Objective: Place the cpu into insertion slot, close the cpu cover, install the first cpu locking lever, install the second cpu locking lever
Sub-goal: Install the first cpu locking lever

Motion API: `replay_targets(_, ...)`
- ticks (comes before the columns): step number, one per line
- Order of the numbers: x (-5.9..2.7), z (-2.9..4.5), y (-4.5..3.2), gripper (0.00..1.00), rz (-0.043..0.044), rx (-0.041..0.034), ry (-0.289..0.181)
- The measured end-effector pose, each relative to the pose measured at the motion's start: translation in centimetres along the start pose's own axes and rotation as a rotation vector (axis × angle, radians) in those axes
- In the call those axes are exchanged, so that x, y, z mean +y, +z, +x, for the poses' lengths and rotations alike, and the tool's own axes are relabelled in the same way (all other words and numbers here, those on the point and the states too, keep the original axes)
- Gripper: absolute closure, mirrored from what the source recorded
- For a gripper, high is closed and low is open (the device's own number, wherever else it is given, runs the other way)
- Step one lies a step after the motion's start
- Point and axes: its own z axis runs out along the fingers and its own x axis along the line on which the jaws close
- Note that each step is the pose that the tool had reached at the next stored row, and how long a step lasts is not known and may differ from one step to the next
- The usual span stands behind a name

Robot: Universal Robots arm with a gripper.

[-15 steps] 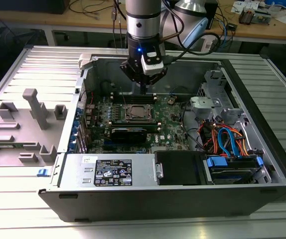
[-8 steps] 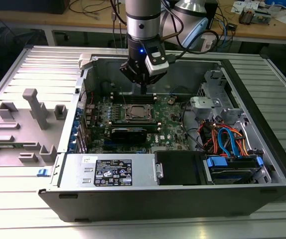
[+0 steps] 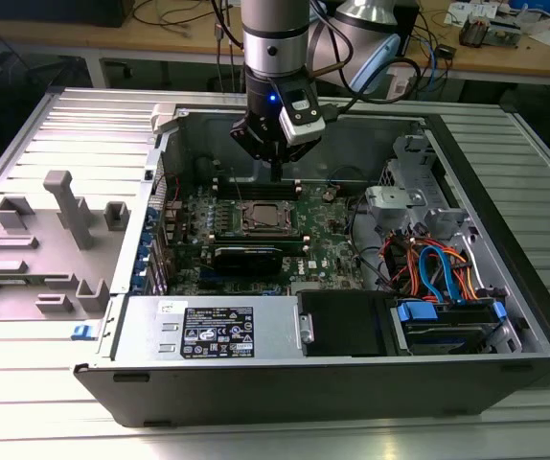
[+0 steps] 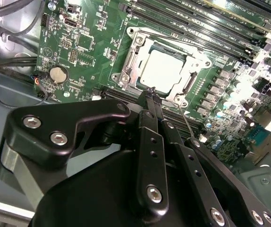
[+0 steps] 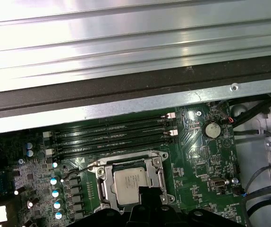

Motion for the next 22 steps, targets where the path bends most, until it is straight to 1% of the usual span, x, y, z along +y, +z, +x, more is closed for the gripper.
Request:
replay_targets(6, 0.00, 0.00, 0.00, 0.89, -0.0001, 0.0008, -0.001)
replay_targets(7, -0.01, 0.03, 0.03, 0.89, 0.0001, 0.0091, -0.014)
replay_targets(8, -0.01, 0.04, 0.05, 0.89, 0.0000, 0.0132, -0.021)
replay_targets(10, -0.02, 0.11, 0.04, 0.89, 0.0001, 0.0201, -0.037)
replay_targets(11, -0.03, 0.17, 0.05, 0.89, -0.0006, 0.0207, -0.043)
replay_targets(12, -0.03, 0.25, 0.07, 0.89, -0.0014, 0.0211, -0.054)
replay_targets(15, -0.04, 0.27, 0.10, 0.89, -0.0059, 0.0218, -0.126)
replay_targets(17, -0.04, 0.27, 0.13, 0.89, -0.0082, 0.0238, -0.161)
replay_targets(18, -0.04, 0.27, 0.14, 0.89, -0.0099, 0.0261, -0.192)
replay_targets(19, -0.04, 0.28, 0.14, 0.89, -0.0114, 0.0267, -0.217)
replay_targets(22, -0.04, 0.29, 0.14, 0.89, -0.0124, 0.0267, -0.224)
